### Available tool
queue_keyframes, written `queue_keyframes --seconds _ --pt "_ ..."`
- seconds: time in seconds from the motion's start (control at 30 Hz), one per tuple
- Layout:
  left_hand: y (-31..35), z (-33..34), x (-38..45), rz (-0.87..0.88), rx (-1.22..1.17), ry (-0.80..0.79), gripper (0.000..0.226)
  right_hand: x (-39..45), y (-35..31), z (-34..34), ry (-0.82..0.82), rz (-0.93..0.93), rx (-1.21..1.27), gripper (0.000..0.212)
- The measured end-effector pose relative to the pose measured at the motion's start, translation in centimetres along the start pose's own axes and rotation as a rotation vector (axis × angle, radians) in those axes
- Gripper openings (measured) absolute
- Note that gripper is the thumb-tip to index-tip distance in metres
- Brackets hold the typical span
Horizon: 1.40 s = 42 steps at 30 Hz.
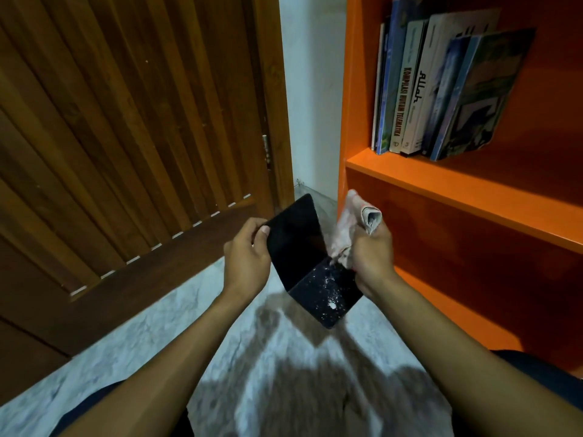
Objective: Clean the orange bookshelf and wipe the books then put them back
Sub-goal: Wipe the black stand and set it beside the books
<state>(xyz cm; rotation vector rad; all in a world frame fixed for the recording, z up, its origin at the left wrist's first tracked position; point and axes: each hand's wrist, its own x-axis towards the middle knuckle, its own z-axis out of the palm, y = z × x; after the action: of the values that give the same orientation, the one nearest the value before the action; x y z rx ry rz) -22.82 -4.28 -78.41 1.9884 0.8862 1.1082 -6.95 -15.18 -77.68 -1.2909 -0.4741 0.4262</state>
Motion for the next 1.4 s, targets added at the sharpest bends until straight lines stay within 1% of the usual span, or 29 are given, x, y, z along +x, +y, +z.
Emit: queue_keyframes --seconds 0.07,0.17,0.2,0.3,0.4,0.5,0.53,0.57,0.67,0.7,0.77,0.83,0.9,1.0,1.1,1.17,1.27,1.3,1.4 --pt "0.9 0.5 -0.5 0.039 -0.049 -0.017 0.017 0.3 1.1 0.6 0.014 -0.029 -0.022 0.052" --pt "2.4 1.6 -1.1 0.034 -0.131 -0.008 0.019 -0.9 3.0 2.4 0.039 -0.019 -0.127 0.077" --pt "2.6 1.9 -1.2 0.007 -0.155 -0.001 0.019 -1.5 3.1 2.9 0.058 -0.014 -0.171 0.081" --pt "2.5 2.5 -1.3 -0.050 -0.188 0.024 0.018 -2.6 3.3 3.3 0.058 -0.013 -0.241 0.079" --pt "2.8 2.8 -1.1 -0.059 -0.196 0.042 0.016 -4.5 4.4 3.8 -0.064 0.045 -0.253 0.085" --pt "2.3 2.8 -0.2 -0.044 -0.143 0.125 0.015 -6.1 5.8 4.5 -0.233 0.043 -0.249 0.089" --pt "2.0 2.6 0.1 -0.039 -0.119 0.149 0.015 -6.4 5.8 4.7 -0.280 0.052 -0.225 0.084" --pt "1.5 2.5 0.4 -0.034 -0.097 0.164 0.015 -6.5 5.9 4.7 -0.328 0.065 -0.212 0.075" --pt "0.4 2.0 0.9 0.001 -0.026 0.165 0.015 -6.9 5.7 4.7 -0.430 0.146 -0.229 0.039" --pt "0.1 1.8 1.0 0.017 -0.002 0.155 0.015 -6.9 5.7 4.7 -0.455 0.189 -0.217 0.031" --pt "-0.5 1.3 1.1 0.046 0.044 0.140 0.015 -6.6 5.5 4.3 -0.481 0.258 -0.210 0.027" --pt "-1.2 0.5 1.2 0.068 0.096 0.132 0.015 -5.7 4.0 3.5 -0.450 0.296 -0.252 0.025" --pt "-1.8 -0.3 1.3 0.073 0.114 0.126 0.014 -4.1 2.3 2.1 -0.363 0.248 -0.360 0.016" --pt "-2.6 -1.0 1.2 0.082 0.118 0.112 0.015 -1.0 0.6 -0.4 -0.283 0.107 -0.593 0.019" --pt "-2.4 -1.3 1.0 0.116 0.116 0.085 0.015 1.0 0.5 -2.3 -0.243 -0.014 -0.983 0.018" --pt "-1.8 -0.9 0.8 0.155 0.113 0.075 0.015 1.4 1.6 -2.3 -0.218 -0.074 -1.182 0.030" --pt "-0.2 0.1 0.3 0.192 0.060 0.098 0.015 0.3 4.4 -0.7 -0.311 -0.015 -1.377 0.058" --pt "0.5 0.5 0.2 0.189 0.040 0.110 0.015 -0.3 5.4 -0.1 -0.336 -0.021 -1.452 0.066" --pt "1.6 1.2 0.0 0.171 0.000 0.124 0.016 -2.0 7.1 1.6 -0.349 -0.135 -1.649 0.075"
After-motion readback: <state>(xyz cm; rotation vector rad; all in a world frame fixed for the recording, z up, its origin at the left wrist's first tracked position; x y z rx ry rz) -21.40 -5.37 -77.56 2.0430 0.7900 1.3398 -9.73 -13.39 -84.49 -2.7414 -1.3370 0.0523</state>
